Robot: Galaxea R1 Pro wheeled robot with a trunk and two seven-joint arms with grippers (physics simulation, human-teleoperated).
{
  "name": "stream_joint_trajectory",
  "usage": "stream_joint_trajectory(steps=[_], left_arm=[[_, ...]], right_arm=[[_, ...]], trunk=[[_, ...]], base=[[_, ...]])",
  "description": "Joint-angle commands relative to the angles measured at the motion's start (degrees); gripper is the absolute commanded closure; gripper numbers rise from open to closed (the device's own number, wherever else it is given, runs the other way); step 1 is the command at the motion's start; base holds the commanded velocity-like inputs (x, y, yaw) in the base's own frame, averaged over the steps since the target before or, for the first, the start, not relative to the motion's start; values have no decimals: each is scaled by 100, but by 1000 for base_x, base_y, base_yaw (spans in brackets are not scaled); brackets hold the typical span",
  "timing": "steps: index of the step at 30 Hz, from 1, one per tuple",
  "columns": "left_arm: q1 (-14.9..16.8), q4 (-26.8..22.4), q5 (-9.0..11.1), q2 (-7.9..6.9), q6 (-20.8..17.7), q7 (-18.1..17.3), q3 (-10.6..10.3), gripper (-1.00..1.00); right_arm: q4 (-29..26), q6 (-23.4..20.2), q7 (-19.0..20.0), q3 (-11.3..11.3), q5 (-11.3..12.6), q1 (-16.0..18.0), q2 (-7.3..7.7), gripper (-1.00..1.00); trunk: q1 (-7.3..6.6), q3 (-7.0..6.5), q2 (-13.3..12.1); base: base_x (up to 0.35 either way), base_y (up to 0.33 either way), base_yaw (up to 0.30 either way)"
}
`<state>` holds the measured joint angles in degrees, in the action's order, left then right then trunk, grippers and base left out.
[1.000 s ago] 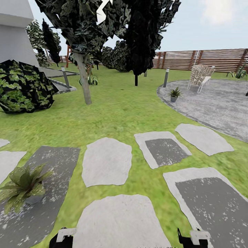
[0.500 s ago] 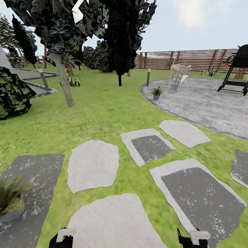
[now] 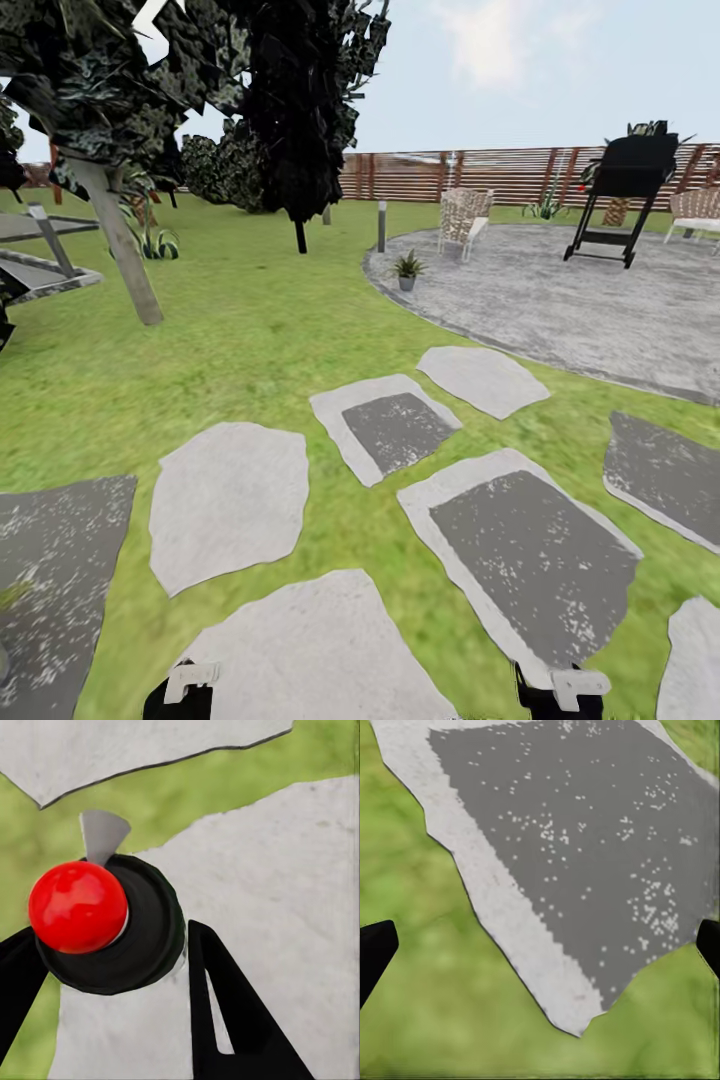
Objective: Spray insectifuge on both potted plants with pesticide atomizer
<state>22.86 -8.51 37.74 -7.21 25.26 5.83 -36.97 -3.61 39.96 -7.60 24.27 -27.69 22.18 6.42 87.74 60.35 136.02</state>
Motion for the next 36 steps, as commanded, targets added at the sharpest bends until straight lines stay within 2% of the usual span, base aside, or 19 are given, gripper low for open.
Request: stream_joint_trajectory(steps=[1,10,14,29,36], left_arm=[[-1,-10,10,-2,1,55,-50,100],[-1,-3,19,-12,-2,58,-47,100],[-1,-1,30,-17,-3,59,-41,100],[-1,76,-3,-10,6,62,-47,100],[-1,78,-12,-17,11,59,-47,100]], right_arm=[[10,13,-41,17,-61,6,0,-100],[10,18,-42,18,-61,6,0,-100],[10,13,-44,18,-61,6,-5,-100],[193,-6,-15,-1,-114,6,-63,-100],[212,-32,-14,-1,-114,-8,-160,-100]], trunk=[[-24,-18,-40],[-24,-46,-40],[-24,-57,-40],[-24,-59,-40],[-24,-59,-40]], base=[[0,0,-300],[2,0,-300],[213,0,-262],[337,0,-9],[338,0,0]])
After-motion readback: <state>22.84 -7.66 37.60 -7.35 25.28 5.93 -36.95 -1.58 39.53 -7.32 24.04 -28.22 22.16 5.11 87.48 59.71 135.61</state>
